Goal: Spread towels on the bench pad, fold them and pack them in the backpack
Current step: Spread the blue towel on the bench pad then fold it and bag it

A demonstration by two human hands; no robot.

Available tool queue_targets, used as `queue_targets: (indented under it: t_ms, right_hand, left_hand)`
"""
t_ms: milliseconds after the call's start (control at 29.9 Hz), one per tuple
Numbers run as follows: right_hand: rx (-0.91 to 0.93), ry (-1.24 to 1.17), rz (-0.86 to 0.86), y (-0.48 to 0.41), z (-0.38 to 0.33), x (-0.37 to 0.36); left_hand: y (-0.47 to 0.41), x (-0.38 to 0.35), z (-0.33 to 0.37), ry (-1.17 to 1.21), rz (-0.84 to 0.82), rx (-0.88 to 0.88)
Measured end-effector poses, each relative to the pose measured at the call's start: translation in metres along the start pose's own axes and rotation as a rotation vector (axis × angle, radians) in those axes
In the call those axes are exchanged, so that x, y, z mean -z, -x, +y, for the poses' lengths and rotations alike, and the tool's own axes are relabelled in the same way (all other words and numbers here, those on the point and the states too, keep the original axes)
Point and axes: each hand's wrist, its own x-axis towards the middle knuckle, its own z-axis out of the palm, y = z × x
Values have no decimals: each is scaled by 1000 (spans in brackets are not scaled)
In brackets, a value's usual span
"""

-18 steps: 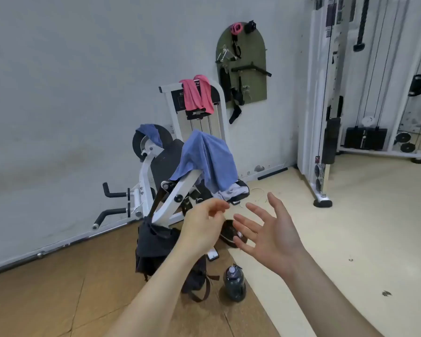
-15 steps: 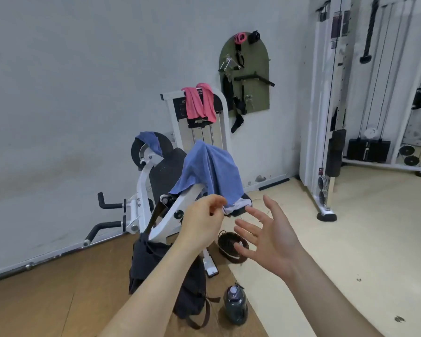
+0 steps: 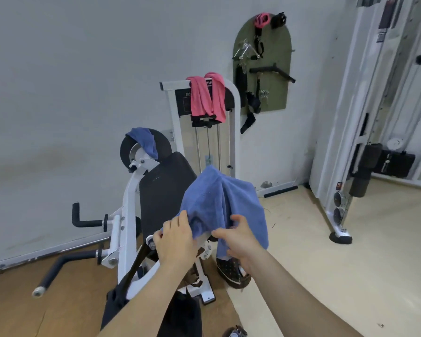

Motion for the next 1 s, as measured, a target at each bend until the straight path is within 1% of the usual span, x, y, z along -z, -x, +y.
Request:
queue_targets:
  t_ms: [33,67,100,134,167,201,234,268,301,335,402,435,468,502,535,602,636,703,736,770,803,836,870,903,937,970,1004]
  right_hand:
    - [60,134,47,-14,3,-2]
    - [98,211,74,-21,3,-4]
    - [125,213,68,-31,2,-6]
    - [129,159,25,-36,-1,-5]
    - [98,52,-18,-38,-6,-2]
    - [35,-109,-79,-39,-14,3]
    - [-21,-276,-174,-39,-23,9]
    - [-65,-444,-295,-38,-33,16]
    - [-93,-569,-393,-36,-48,23]
    - [-99,-619,-479,-35,-65,28]
    - [-38,-653,-600,-41,-99,37]
    - [11,-665,-635,-44,-118,39]
    - [62,-643,-676,-48,-134,40]
    - [91,-627,-743,-50,-147,39]
    - [84,-639,-834,-49,-157,37]
    - [93,-583,-985,-51,-173,31]
    - [176,-480,-1014,-54,-179,27]
    - [434,-195,-961,-58,-194,19]
    - [544,-33,-924,-57,-201,12]
    - [668,143,-833,-60,-207,3]
    - [796,313,-686,-61,-211,-9]
    - [889,464,-503,-67,-214,-25]
    - [932,535,-365,-69,-215,-44]
    - [917,528,-334,-70,-212,-64]
    - [830,437,-407,-68,-207,-85]
    - [677,279,-516,-64,-201,-106]
    - [494,108,-613,-59,-195,-126]
  left_hand:
    - [-5,0,0,57,17,19]
    - [-9,2,1,154,35,47]
    - [-13,6,2,283,63,88]
    - [-17,10,3,461,90,147]
    - [-21,17,5,683,119,225]
    - [-25,24,9,914,133,298]
    - [-28,34,14,1093,134,346]
    - [-30,44,18,1223,110,353]
    - [-31,53,22,1294,62,308]
    - [-31,60,24,1313,-1,193]
    - [-31,72,30,1205,-200,-61]
    - [-32,76,34,1116,-289,-129]
    - [-36,78,35,1036,-305,-151]
    - [-41,80,37,1010,-263,-146]
    - [-47,82,40,1038,-183,-107]
    - [-60,92,45,1160,-10,91]
    - [-67,97,44,1248,66,197]
    - [-78,114,30,1424,227,364]
    - [-80,125,20,1470,290,418]
    - [-78,138,8,1503,316,423]
    - [-75,151,-4,1526,309,400]
    - [-71,167,-11,1579,272,341]
    - [-65,178,-26,1597,255,268]
    - [-62,189,-40,1591,265,245]
    - [-60,197,-58,1549,288,270]
    - [-57,205,-77,1496,288,299]
    - [-52,209,-98,1465,244,320]
